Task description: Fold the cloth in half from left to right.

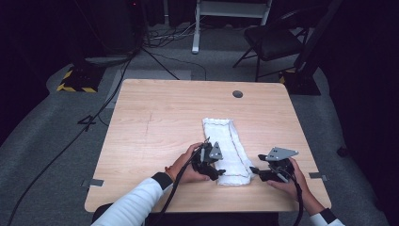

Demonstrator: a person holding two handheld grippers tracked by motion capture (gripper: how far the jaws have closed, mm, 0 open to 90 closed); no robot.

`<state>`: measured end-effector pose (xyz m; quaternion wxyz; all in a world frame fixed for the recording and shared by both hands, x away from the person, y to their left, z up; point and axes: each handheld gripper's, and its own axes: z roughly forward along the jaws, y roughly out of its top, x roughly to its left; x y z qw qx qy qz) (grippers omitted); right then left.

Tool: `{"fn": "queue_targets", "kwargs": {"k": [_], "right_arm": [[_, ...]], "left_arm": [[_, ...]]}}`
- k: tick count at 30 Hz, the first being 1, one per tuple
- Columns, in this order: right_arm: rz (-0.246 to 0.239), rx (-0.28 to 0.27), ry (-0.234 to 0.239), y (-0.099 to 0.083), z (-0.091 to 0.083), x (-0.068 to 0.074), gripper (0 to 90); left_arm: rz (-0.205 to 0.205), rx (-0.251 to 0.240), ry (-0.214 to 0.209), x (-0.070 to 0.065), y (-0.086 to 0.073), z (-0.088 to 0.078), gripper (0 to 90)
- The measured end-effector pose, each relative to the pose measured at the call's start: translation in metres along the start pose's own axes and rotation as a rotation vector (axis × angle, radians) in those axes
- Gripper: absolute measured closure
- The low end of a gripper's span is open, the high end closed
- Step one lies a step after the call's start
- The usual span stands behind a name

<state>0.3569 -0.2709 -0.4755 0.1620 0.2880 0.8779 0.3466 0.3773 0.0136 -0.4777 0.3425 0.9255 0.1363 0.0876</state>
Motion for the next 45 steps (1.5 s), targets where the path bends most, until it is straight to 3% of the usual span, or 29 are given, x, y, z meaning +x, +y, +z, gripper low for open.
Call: {"fn": "queue_targets", "kwargs": {"k": [3, 8, 9, 11, 14, 18, 23, 28, 30, 32, 34, 38, 40, 43, 45], "right_arm": [[-0.022, 0.024, 0.011, -0.001, 0.004, 0.003, 38.7], [-0.041, 0.048, 0.023, -0.002, 0.010, 0.006, 38.4], [-0.039, 0.050, 0.022, -0.002, 0.012, 0.007, 38.1], [-0.033, 0.049, 0.020, -0.002, 0.015, 0.007, 36.8], [-0.011, 0.049, 0.031, 0.000, 0.018, 0.003, 34.7], [-0.007, 0.040, 0.043, 0.004, 0.025, -0.003, 35.4], [0.008, 0.028, 0.046, 0.015, 0.039, -0.009, 35.2], [-0.009, 0.055, 0.033, 0.027, 0.047, -0.009, 34.9], [-0.021, 0.066, 0.027, 0.028, 0.045, -0.007, 34.6], [-0.028, 0.070, 0.028, 0.029, 0.042, -0.006, 33.2], [-0.028, 0.050, 0.025, 0.032, 0.037, -0.008, 33.4], [-0.002, 0.003, 0.005, 0.045, 0.030, -0.018, 36.5], [-0.001, -0.022, -0.023, 0.055, 0.031, -0.024, 38.5], [0.000, -0.024, -0.067, 0.071, 0.042, -0.035, 43.5], [-0.004, -0.017, -0.081, 0.080, 0.056, -0.045, 47.6]], "left_arm": [[-0.045, 0.002, -0.017, 0.000, -0.008, 0.002, 25.3], [-0.084, 0.003, -0.012, 0.000, -0.016, 0.003, 24.2], [-0.116, -0.005, -0.021, 0.002, -0.018, 0.005, 23.7], [-0.138, -0.005, -0.044, 0.006, -0.019, 0.007, 23.4], [-0.137, -0.020, -0.060, 0.011, -0.021, 0.009, 22.4], [-0.155, -0.028, -0.043, 0.018, -0.024, 0.008, 22.3], [-0.181, -0.011, -0.018, 0.032, -0.030, 0.002, 22.3], [-0.201, 0.020, -0.011, 0.038, -0.030, -0.001, 22.1], [-0.184, 0.037, 0.010, 0.035, -0.027, -0.004, 22.2], [-0.159, 0.017, 0.021, 0.033, -0.024, -0.009, 23.1], [-0.171, -0.012, 0.046, 0.038, -0.020, -0.016, 23.0], [-0.257, -0.047, 0.087, 0.055, -0.014, -0.024, 23.1], [-0.276, -0.059, 0.119, 0.065, -0.012, -0.025, 23.0], [-0.325, -0.047, 0.132, 0.083, -0.009, -0.018, 23.1], [-0.341, -0.031, 0.165, 0.095, -0.006, -0.010, 23.2]]}}
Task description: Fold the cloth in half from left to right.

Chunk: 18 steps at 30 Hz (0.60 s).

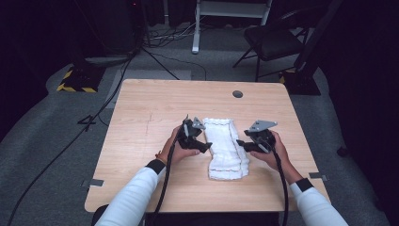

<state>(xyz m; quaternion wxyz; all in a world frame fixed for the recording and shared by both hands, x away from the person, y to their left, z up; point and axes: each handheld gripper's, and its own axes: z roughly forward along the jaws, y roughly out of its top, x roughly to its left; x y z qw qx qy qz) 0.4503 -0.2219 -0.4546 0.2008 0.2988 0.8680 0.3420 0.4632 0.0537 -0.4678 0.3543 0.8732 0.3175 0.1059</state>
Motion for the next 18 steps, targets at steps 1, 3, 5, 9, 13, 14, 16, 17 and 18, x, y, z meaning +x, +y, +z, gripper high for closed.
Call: {"fn": "queue_targets", "kwargs": {"k": [1, 3, 5, 9, 13, 14, 16, 17, 18], "right_arm": [[0.001, 0.008, -0.016, 0.003, 0.007, -0.003, 47.7], [0.013, 0.012, -0.018, 0.008, 0.018, -0.009, 48.7], [0.022, 0.018, -0.031, 0.013, 0.030, -0.016, 48.7], [0.064, 0.025, -0.024, 0.021, 0.050, -0.030, 49.3], [0.105, 0.022, -0.012, 0.026, 0.064, -0.037, 56.8], [0.125, 0.006, -0.003, 0.026, 0.066, -0.039, 57.7], [0.142, 0.002, 0.004, 0.028, 0.070, -0.041, 57.0], [0.144, 0.011, -0.008, 0.029, 0.072, -0.041, 55.7], [0.149, 0.022, -0.010, 0.030, 0.075, -0.042, 54.4]], "left_arm": [[-0.006, 0.002, 0.006, 0.003, 0.002, 0.005, 23.3], [-0.004, -0.009, 0.034, 0.007, 0.006, 0.013, 23.5], [-0.024, -0.013, 0.040, 0.011, 0.011, 0.020, 24.8], [-0.024, 0.002, 0.070, 0.015, 0.018, 0.037, 24.8], [-0.020, 0.030, 0.083, 0.016, 0.021, 0.051, 24.0], [-0.013, 0.032, 0.086, 0.016, 0.021, 0.052, 23.3], [-0.024, 0.030, 0.082, 0.019, 0.021, 0.053, 20.3], [-0.041, 0.037, 0.070, 0.022, 0.021, 0.053, 19.5], [-0.065, 0.038, 0.057, 0.024, 0.022, 0.054, 18.6]]}}
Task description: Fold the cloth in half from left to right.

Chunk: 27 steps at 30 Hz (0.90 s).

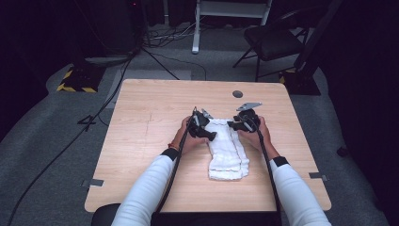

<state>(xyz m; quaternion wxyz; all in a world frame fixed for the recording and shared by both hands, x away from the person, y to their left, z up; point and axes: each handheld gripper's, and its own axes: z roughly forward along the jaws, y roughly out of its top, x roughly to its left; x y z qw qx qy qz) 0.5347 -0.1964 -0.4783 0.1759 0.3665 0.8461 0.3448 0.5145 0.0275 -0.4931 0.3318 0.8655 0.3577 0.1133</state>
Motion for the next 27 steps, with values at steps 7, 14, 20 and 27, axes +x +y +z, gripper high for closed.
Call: {"fn": "queue_targets", "kwargs": {"k": [7, 14, 20, 27], "right_arm": [[0.003, 0.056, -0.034, 0.002, 0.013, -0.003, 50.2], [0.056, 0.034, 0.045, -0.002, 0.016, -0.010, 64.9], [0.056, 0.034, 0.111, -0.001, 0.016, -0.013, 79.2], [0.039, 0.044, 0.044, 0.003, 0.016, -0.015, 84.6]], "left_arm": [[-0.072, -0.043, -0.011, 0.017, 0.001, 0.000, 20.3], [-0.055, -0.032, -0.006, 0.021, 0.006, 0.011, 17.8], [0.003, 0.048, -0.028, 0.020, 0.019, 0.012, 24.9], [0.018, 0.002, -0.093, 0.022, 0.020, 0.012, 64.8]]}}
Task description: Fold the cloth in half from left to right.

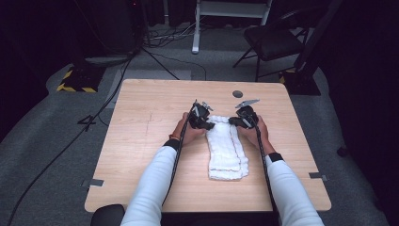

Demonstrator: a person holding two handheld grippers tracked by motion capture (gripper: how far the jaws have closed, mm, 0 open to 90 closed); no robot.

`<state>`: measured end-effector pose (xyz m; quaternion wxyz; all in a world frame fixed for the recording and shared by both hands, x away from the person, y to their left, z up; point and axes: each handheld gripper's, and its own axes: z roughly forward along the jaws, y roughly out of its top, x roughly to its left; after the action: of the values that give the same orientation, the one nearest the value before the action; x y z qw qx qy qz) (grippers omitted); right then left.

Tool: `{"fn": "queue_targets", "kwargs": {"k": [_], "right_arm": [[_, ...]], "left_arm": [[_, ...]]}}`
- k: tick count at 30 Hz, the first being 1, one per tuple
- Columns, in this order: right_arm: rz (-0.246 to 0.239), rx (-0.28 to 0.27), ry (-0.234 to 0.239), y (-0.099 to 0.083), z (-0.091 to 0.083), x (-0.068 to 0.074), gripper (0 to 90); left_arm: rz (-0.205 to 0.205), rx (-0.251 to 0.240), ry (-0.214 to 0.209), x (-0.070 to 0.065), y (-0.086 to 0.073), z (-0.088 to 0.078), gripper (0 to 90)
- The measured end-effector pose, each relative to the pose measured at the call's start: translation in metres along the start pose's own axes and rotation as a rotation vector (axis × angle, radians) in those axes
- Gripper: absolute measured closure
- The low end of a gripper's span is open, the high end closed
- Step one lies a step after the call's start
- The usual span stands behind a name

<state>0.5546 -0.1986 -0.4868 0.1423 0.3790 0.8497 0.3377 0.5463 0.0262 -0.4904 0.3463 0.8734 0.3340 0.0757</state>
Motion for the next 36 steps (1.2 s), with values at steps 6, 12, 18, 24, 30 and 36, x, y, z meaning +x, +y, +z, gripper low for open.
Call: {"fn": "queue_targets", "kwargs": {"k": [6, 12, 18, 24, 30, 36], "right_arm": [[-0.001, -0.036, -0.027, 0.002, -0.005, -0.002, 85.2], [-0.021, -0.113, -0.071, 0.013, -0.022, -0.001, 85.4], [-0.035, -0.180, -0.075, 0.025, -0.042, 0.000, 85.6], [-0.066, -0.207, -0.074, 0.033, -0.052, 0.005, 85.6], [-0.077, -0.230, -0.082, 0.040, -0.059, 0.007, 85.7], [-0.083, -0.240, -0.072, 0.043, -0.066, 0.009, 85.7]], "left_arm": [[0.016, -0.031, 0.011, 0.005, 0.003, 0.001, 71.8], [0.022, -0.087, 0.040, 0.005, 0.016, -0.007, 72.8], [0.032, -0.131, 0.045, 0.004, 0.025, -0.021, 72.3], [0.058, -0.165, 0.099, 0.002, 0.031, -0.031, 72.9], [0.046, -0.191, 0.106, 0.002, 0.036, -0.040, 73.3], [0.048, -0.200, 0.090, 0.001, 0.035, -0.049, 72.7]]}}
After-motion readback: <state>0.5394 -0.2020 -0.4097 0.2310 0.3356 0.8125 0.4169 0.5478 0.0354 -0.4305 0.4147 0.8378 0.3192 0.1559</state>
